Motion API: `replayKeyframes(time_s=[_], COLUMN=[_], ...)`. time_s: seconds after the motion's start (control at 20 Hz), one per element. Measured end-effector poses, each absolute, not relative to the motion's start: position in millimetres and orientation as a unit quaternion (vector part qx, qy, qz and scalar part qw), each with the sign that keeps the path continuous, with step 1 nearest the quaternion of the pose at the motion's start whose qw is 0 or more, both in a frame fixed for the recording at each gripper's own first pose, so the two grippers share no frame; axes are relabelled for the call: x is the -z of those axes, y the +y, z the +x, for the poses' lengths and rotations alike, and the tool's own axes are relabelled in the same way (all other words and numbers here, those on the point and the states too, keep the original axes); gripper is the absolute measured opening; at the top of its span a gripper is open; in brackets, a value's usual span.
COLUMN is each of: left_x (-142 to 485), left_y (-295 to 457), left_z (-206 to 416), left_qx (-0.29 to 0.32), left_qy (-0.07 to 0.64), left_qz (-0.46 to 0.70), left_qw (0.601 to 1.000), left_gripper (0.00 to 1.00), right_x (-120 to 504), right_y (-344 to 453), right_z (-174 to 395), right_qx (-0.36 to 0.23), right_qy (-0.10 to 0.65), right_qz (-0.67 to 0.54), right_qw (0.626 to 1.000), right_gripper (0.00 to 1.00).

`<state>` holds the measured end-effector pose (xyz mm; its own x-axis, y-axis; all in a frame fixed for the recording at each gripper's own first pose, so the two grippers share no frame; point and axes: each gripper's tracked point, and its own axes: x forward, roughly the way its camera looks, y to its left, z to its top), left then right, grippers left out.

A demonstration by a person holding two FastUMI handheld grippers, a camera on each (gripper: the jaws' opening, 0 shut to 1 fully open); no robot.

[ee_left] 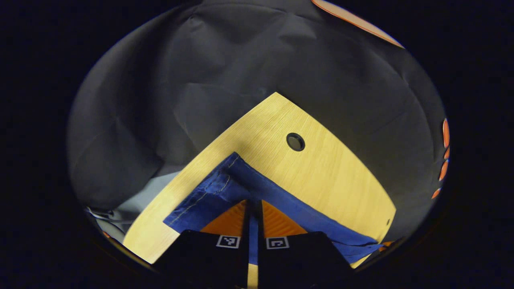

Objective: Grasp the waist and the cuffs of the jeans and fold them to make the two legs overlap; first hold the waist and fold one-third of the jeans toward the cuffs, then hold the cuffs and fold the remaining one-third in the same direction to finish folding.

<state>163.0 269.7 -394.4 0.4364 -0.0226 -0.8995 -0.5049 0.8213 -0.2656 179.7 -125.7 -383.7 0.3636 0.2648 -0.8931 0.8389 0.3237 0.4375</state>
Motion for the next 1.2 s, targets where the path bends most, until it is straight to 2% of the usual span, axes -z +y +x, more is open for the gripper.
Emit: replayKeyframes(time_s=[0.05, 0.1, 0.15, 0.2, 0.35, 0.4, 0.45, 0.5, 0.6, 0.65, 0.7, 0.75, 0.8, 0.85, 1.2], left_x=[384.1, 376.5, 369.5, 364.4, 333.1, 324.1, 313.9, 306.8, 288.1, 279.2, 270.7, 259.4, 248.2, 237.8, 180.1], left_y=[268.7, 272.3, 276.6, 274.4, 261.0, 261.0, 261.4, 260.7, 251.7, 248.5, 246.3, 241.3, 235.3, 228.8, 188.5], left_z=[171.3, 176.9, 184.6, 189.3, 185.8, 186.6, 187.9, 189.5, 187.6, 187.1, 186.0, 184.7, 181.1, 178.8, 159.7], left_qx=[-0.143, -0.147, -0.154, -0.151, -0.13, -0.13, -0.132, -0.131, -0.12, -0.112, -0.107, -0.1, -0.095, -0.085, -0.058], left_qy=[0.495, 0.473, 0.452, 0.435, 0.407, 0.392, 0.378, 0.362, 0.339, 0.329, 0.32, 0.31, 0.305, 0.296, 0.247], left_qz=[-0.261, -0.261, -0.266, -0.274, -0.294, -0.29, -0.278, -0.267, -0.246, -0.233, -0.218, -0.203, -0.187, -0.173, -0.081], left_qw=[0.816, 0.828, 0.838, 0.844, 0.855, 0.863, 0.873, 0.883, 0.9, 0.908, 0.916, 0.923, 0.929, 0.935, 0.964], left_gripper=[0.21, 0.24, 0.33, 0.34, 0.61, 0.7, 0.8, 0.89, 0.93, 0.96, 0.96, 0.96, 0.92, 0.96, 0.98], right_x=[377.8, 369.6, 361.0, 352.1, 341.1, 341.7, 341.3, 342.5, 343.9, 346.2, 348.0, 350.5, 350.6, 353.1, 378.6], right_y=[-124.7, -124.9, -128.8, -137.6, -152.7, -153.7, -155.2, -154.4, -154.8, -155.7, -156.9, -158.0, -157.5, -157.4, -166.5], right_z=[189.1, 202.5, 215.7, 222.0, 210.4, 201.2, 193.4, 188.6, 174.5, 168.6, 162.9, 159.1, 154.3, 148.6, 110.9], right_qx=[0.217, 0.203, 0.191, 0.189, 0.182, 0.178, 0.172, 0.167, 0.16, 0.16, 0.158, 0.159, 0.158, 0.158, 0.163], right_qy=[0.505, 0.485, 0.46, 0.44, 0.434, 0.444, 0.451, 0.454, 0.465, 0.472, 0.474, 0.476, 0.479, 0.485, 0.51], right_qz=[0.551, 0.57, 0.584, 0.588, 0.561, 0.54, 0.522, 0.507, 0.478, 0.464, 0.452, 0.444, 0.44, 0.438, 0.416], right_qw=[0.627, 0.632, 0.641, 0.651, 0.681, 0.693, 0.703, 0.713, 0.728, 0.733, 0.739, 0.742, 0.743, 0.74, 0.734], right_gripper=[0.14, 0.2, 0.23, 0.25, 0.39, 0.36, 0.52, 0.62, 0.72, 0.88, 0.92, 0.94, 0.96, 0.96, 0.98])
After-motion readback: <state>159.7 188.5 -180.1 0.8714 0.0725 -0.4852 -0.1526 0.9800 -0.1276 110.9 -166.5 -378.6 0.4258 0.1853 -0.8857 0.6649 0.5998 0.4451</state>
